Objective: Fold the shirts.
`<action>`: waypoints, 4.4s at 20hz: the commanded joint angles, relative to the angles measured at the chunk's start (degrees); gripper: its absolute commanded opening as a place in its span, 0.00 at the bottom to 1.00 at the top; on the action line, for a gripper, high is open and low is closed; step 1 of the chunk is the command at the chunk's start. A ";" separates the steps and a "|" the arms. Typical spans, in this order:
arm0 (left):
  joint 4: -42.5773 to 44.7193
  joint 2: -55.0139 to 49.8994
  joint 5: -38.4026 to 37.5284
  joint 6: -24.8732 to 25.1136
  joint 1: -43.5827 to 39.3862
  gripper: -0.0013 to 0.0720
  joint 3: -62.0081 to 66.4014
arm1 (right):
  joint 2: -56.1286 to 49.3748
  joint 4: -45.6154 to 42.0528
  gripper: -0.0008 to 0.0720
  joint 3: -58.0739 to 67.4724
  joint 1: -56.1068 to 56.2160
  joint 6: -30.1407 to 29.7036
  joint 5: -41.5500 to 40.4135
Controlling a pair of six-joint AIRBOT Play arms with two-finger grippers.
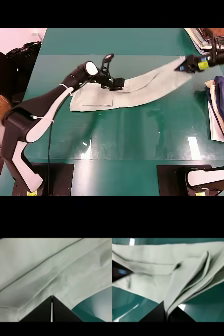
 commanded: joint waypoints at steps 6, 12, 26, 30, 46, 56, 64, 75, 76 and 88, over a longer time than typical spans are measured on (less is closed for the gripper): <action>-1.27 -4.44 -0.02 -0.83 -2.58 0.05 1.95 | -1.16 0.13 0.03 15.87 15.74 5.22 -1.55; -0.90 -4.50 -0.17 -0.09 -1.64 0.05 3.06 | -1.22 0.11 0.03 12.81 23.06 2.01 -3.58; 23.10 13.53 -28.87 0.92 29.33 0.05 22.40 | -19.74 21.29 0.62 16.68 47.21 -16.26 -23.21; 23.08 18.34 -29.55 1.14 32.98 0.06 22.36 | -19.04 19.21 0.62 13.29 44.94 -15.54 -22.51; 18.14 19.63 -23.08 2.60 25.29 0.06 14.49 | -14.84 9.99 0.89 -16.70 14.10 -0.13 -12.13; 18.14 19.63 -24.33 2.60 25.05 0.06 14.49 | -24.98 18.36 0.76 -7.69 26.84 -0.39 -19.08; 16.74 19.63 -28.59 2.60 24.22 0.05 14.49 | -25.94 7.58 0.03 5.16 24.85 1.66 -16.44; 16.72 19.63 -21.11 2.60 10.19 0.06 14.49 | -0.87 -1.99 0.03 2.34 -17.46 4.90 -18.01; 16.72 19.63 -19.91 2.60 9.05 0.06 14.47 | -0.31 -1.99 0.03 2.34 -21.14 4.85 -18.75; 16.68 19.63 -19.10 2.58 5.73 0.06 14.49 | -2.60 -1.55 0.03 7.69 -32.92 -0.90 -24.50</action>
